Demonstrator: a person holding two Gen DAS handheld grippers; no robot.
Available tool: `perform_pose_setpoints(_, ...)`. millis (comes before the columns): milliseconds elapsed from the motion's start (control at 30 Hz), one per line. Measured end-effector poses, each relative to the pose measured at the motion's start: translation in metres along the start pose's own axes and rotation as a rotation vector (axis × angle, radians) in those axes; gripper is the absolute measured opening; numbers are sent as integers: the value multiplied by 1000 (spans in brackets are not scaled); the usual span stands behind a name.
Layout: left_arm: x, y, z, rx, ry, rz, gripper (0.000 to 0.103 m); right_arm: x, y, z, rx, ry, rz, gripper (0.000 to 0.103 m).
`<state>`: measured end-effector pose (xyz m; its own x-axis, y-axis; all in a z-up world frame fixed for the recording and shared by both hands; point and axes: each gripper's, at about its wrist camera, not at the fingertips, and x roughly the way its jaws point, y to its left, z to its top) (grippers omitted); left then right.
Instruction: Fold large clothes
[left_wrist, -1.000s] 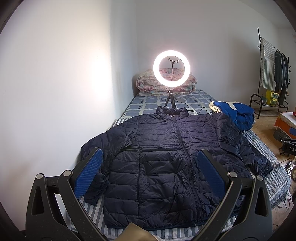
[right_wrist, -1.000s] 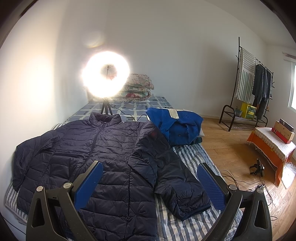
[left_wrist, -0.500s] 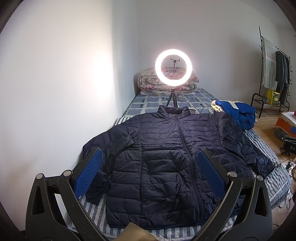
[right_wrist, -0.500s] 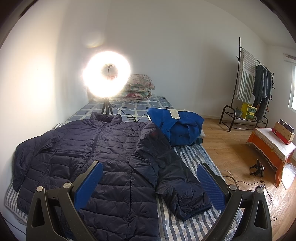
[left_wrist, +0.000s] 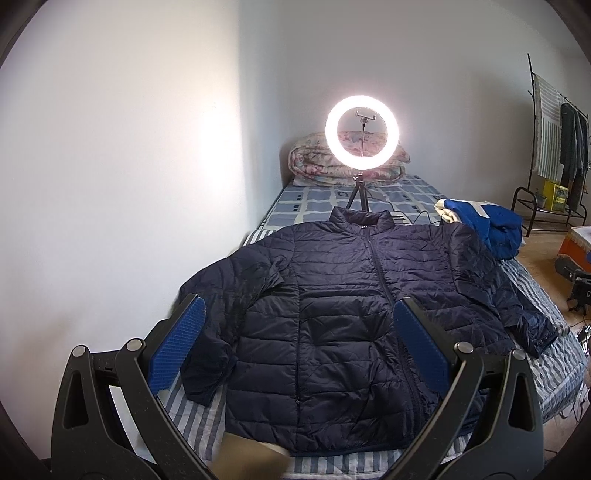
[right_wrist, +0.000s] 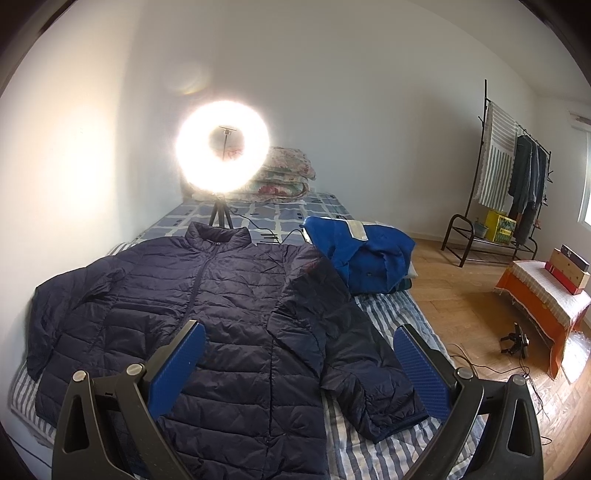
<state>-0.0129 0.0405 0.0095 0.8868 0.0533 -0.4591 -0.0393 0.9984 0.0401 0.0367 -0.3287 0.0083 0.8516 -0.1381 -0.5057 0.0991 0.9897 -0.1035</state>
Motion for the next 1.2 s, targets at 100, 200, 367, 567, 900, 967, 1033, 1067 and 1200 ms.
perform_pose_setpoints(100, 1, 8, -3, -9, 6, 5, 103, -1, 4, 2, -6, -6, 10, 103)
perform_pose_setpoints(200, 1, 17, -6, -17, 14, 15, 103, -2, 10, 4, -12, -11, 21, 103)
perform_pose_setpoints(367, 0, 36, -17, -21, 45, 4, 103, 1, 25, 9, -41, -10, 61, 103)
perform_pose_setpoints(567, 0, 67, -36, -54, 83, 38, 92, 7, 68, 22, -142, -9, 257, 103)
perform_pose_setpoints(900, -17, 108, -89, -89, 162, 43, 69, 12, 223, 25, -465, 12, 644, 87)
perform_pose_setpoints(967, -24, 114, -98, -88, 163, 49, 69, 17, 253, 20, -501, 40, 698, 86)
perform_pose_setpoints(1033, -26, 117, -100, -83, 161, 52, 69, 25, 286, 12, -542, 71, 748, 85)
perform_pose_setpoints(1067, -27, 119, -102, -79, 158, 52, 69, 30, 298, 7, -556, 90, 777, 83)
perform_pose_setpoints(1200, -21, 125, -105, -84, 172, 55, 69, 57, 347, -12, -574, 196, 872, 81)
